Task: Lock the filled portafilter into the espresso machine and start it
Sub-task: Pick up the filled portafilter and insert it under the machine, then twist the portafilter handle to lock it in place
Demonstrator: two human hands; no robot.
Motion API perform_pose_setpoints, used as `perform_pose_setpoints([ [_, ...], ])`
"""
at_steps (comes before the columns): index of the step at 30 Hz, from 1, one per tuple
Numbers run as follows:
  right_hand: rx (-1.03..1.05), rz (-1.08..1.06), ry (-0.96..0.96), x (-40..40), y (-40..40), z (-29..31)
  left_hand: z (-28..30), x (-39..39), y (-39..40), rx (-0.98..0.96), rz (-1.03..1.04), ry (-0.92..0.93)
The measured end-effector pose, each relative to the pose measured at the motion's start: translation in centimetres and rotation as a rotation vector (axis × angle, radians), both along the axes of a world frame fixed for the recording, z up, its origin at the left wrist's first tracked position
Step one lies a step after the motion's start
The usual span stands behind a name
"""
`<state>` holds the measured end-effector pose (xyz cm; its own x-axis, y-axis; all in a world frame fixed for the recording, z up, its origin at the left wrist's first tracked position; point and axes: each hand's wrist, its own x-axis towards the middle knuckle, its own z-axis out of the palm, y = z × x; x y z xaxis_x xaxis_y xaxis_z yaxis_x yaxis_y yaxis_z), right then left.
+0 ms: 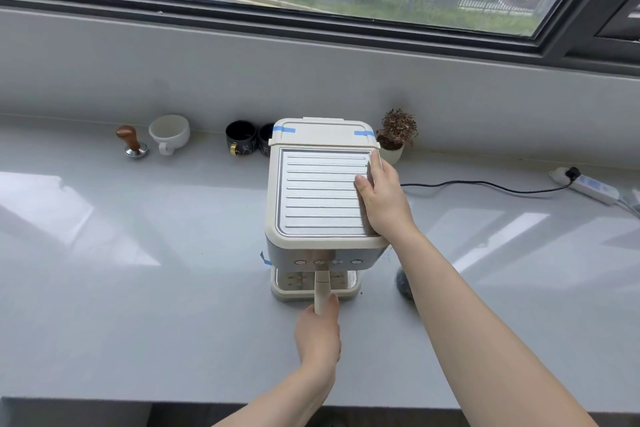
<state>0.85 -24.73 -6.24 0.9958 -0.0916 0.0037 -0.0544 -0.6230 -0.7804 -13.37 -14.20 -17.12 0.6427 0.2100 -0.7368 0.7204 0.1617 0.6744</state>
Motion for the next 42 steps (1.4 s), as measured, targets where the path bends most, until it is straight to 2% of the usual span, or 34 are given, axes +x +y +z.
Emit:
perform_pose_setpoints([
  [27, 0.018, -0.085, -0.034, -0.4, 0.6, 0.3, 1.2, -0.4, 2.3, -0.066, -0.154, -0.072],
  [35, 0.000, -0.048, -0.032, -0.4, 0.6, 0.2, 1.5, -0.4, 2.4, -0.059, -0.177, -0.099],
  [37, -0.054, 0.024, -0.015, -0.7, 0.3, 0.4, 1.5, -0.2, 2.6, -0.042, -0.212, -0.127],
  [39, 0.015, 0.122, -0.014, -1.9, -0.7, 0.4, 1.5, -0.1, 2.8, -0.020, -0.254, -0.149],
  [40, 0.130, 0.142, -0.022, -2.8, -1.5, 0.3, 1.5, -0.1, 2.9, -0.018, -0.268, -0.153],
  [42, 0.272, 0.027, -0.060, -5.3, -4.0, -1.5, 1.6, -0.1, 3.0, -0.023, -0.280, -0.159],
])
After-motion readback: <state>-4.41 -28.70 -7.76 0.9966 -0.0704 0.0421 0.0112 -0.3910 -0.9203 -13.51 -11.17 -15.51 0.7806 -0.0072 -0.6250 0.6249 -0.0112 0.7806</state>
